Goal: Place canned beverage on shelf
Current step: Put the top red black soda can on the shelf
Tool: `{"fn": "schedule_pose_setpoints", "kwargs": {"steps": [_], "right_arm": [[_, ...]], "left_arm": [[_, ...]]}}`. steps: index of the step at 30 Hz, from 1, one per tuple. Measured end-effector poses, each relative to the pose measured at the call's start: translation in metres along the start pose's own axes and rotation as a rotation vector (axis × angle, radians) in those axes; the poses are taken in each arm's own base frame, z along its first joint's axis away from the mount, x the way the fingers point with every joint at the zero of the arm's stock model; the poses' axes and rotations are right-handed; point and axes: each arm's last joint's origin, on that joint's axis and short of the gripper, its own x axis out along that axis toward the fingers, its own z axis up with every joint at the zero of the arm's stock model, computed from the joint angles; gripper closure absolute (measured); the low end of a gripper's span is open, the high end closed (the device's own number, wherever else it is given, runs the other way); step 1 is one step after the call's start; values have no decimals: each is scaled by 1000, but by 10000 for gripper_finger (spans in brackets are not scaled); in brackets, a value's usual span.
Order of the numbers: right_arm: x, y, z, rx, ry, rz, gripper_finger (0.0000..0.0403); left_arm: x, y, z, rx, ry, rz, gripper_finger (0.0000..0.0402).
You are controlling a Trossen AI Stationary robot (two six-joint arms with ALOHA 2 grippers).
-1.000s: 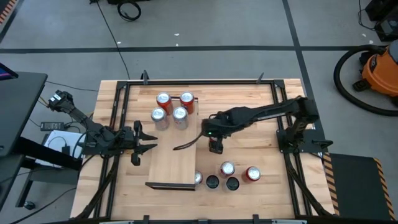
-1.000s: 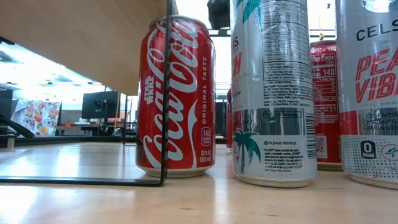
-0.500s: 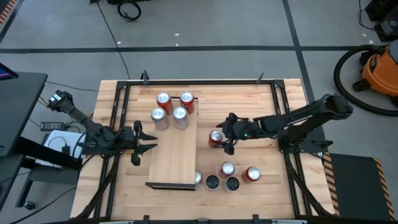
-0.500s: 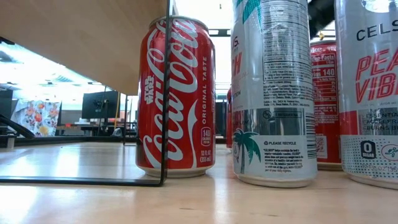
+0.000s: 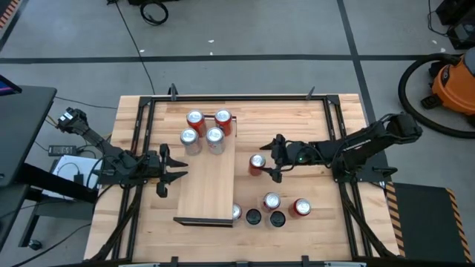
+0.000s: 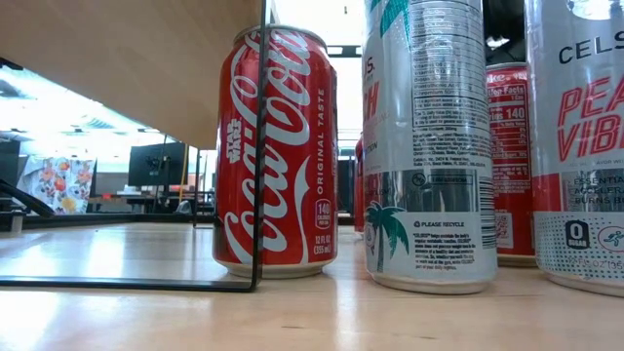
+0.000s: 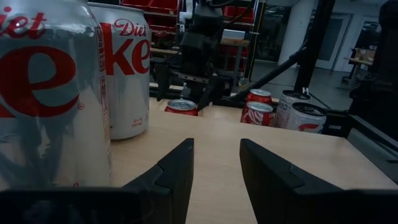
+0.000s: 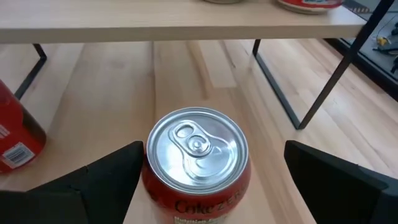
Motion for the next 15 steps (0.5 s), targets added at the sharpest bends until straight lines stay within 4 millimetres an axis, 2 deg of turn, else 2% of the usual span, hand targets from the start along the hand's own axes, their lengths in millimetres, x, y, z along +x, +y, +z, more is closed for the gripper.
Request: {"fn": "schedule_pose_setpoints", "kwargs": {"steps": [6,15], "right_arm": [[5,-1,-2,24,-2,25,3],[36,5,-20,18,-33,49,3]], "left_arm": [[0,0,0,0,0,0,262],[0,0,0,-5,-1,0,262]]}}
